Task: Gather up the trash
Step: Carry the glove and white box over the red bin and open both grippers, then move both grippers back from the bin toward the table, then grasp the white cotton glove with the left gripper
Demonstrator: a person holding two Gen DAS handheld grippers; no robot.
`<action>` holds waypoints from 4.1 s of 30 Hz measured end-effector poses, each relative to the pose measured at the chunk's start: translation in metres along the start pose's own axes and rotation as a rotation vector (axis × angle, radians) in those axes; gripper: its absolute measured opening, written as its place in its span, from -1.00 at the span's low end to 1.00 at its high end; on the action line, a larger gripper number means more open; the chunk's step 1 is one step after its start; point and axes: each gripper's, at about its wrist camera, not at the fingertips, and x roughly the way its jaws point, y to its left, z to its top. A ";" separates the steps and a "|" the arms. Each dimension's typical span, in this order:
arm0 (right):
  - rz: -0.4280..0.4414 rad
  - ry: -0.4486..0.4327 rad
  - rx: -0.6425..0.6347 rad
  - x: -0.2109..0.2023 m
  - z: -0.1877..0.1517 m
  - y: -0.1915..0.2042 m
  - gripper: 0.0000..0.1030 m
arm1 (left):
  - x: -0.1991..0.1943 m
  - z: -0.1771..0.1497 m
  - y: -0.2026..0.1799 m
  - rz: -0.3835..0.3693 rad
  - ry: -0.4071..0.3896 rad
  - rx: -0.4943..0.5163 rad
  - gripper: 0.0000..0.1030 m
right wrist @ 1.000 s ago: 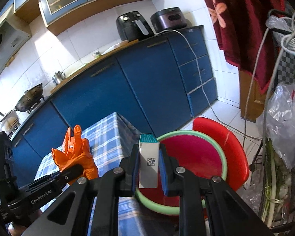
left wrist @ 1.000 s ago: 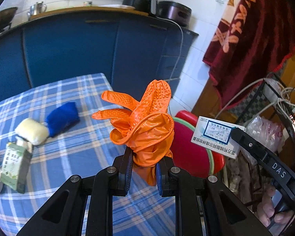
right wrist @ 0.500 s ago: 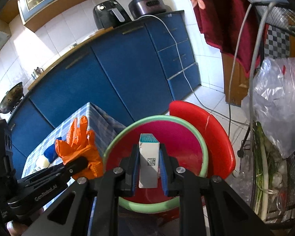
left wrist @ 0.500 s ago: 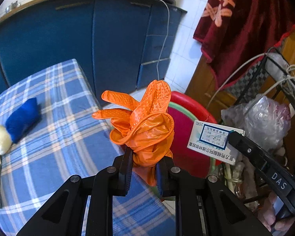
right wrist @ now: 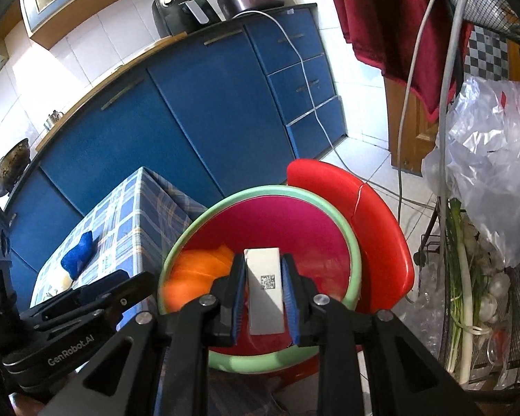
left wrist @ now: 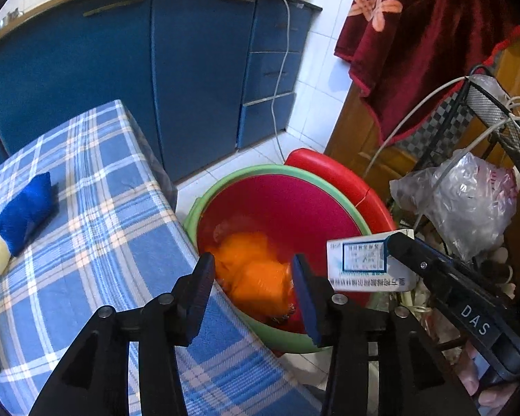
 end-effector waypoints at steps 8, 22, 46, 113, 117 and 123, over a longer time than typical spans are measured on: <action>0.016 -0.002 -0.001 -0.003 -0.001 0.004 -0.48 | -0.009 -0.002 0.011 0.018 -0.016 -0.027 -0.06; 0.064 -0.009 -0.001 -0.012 -0.003 0.014 -0.14 | -0.035 -0.010 0.030 0.051 -0.048 -0.083 -0.06; 0.135 -0.027 -0.047 -0.038 -0.013 0.052 0.23 | -0.098 -0.042 0.075 0.132 -0.121 -0.192 -0.03; 0.215 0.157 -0.282 -0.010 -0.080 0.185 0.55 | -0.166 -0.143 0.273 0.413 -0.209 -0.584 -0.58; 0.222 0.165 -0.310 -0.009 -0.085 0.198 0.55 | -0.174 -0.147 0.272 0.391 -0.229 -0.578 -0.67; 0.239 0.173 -0.360 -0.009 -0.093 0.221 0.57 | -0.201 -0.154 0.267 0.359 -0.299 -0.577 -0.67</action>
